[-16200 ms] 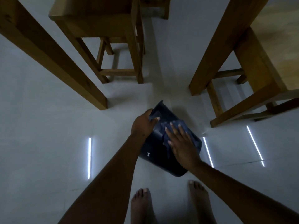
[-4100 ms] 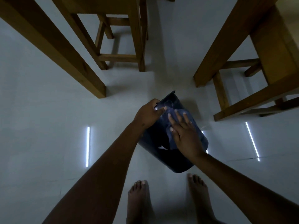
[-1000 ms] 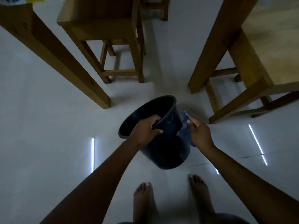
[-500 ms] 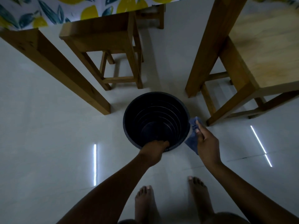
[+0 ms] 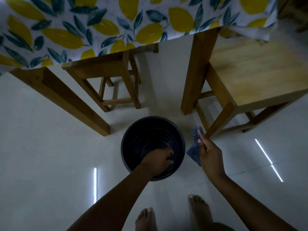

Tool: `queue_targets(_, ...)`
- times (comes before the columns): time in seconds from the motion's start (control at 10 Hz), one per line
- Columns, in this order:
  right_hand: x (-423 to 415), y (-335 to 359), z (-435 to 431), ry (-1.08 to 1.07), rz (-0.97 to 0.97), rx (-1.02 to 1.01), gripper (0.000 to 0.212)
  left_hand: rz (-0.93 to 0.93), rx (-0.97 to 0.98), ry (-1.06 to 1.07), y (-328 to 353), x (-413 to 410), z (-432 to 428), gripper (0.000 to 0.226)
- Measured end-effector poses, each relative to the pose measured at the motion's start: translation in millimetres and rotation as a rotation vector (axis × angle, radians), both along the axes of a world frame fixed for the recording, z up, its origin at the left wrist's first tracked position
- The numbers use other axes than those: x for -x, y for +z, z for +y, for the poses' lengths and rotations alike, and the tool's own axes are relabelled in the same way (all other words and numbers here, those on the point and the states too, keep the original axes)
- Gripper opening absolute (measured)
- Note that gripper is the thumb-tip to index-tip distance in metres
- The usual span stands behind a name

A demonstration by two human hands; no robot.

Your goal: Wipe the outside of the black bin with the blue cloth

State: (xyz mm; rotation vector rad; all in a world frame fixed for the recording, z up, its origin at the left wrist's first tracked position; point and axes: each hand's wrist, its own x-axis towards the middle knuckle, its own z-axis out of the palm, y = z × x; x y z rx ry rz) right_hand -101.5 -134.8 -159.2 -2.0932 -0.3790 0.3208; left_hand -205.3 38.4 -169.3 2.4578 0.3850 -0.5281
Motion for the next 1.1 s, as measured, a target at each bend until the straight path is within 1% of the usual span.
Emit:
queue_targets(0.3,-63.2,81.5,-21.1,-0.164,-0.148,-0.145,0.040,-0.214,-0.024,-0.027,85.6,-77.3,-25.2,0.035)
queue_targets(0.4,-97.5,116.0,-28.5,-0.227,-0.224,-0.178,0.040,-0.272,0.009,0.046,118.8,-100.3,-33.1,0.034)
queue_targets(0.5,-130.3,141.0,-33.8,-0.268,-0.289,-0.171,0.039,-0.306,0.081,0.045,139.7,-113.4,-41.0,0.033)
queue_targets(0.6,-156.9,150.5,-35.9,-0.261,-0.392,-0.149,0.040,-0.317,0.097,0.042,144.4,-115.9,-47.1,0.028)
queue_targets(0.7,-183.2,136.6,-31.3,-0.056,-0.325,0.111,0.051,-0.275,0.102,0.034,142.0,-114.7,-52.2,0.030)
queue_targets(0.8,-192.5,104.7,-24.4,0.147,-0.226,0.406,0.059,-0.268,0.038,0.009,139.8,-116.7,-49.8,0.038)
queue_targets(0.9,-189.2,93.6,-22.8,0.314,-0.347,0.671,0.055,-0.271,0.016,0.022,148.6,-118.9,-43.7,0.036)
queue_targets(1.0,-173.6,99.9,-18.6,0.237,-0.401,0.679,0.055,-0.328,-0.006,0.043,153.9,-116.9,-30.9,0.037)
queue_targets(1.1,-155.7,110.8,-6.3,0.295,-0.446,0.622,0.059,-0.396,-0.038,0.067,164.5,-117.8,-15.2,0.041)
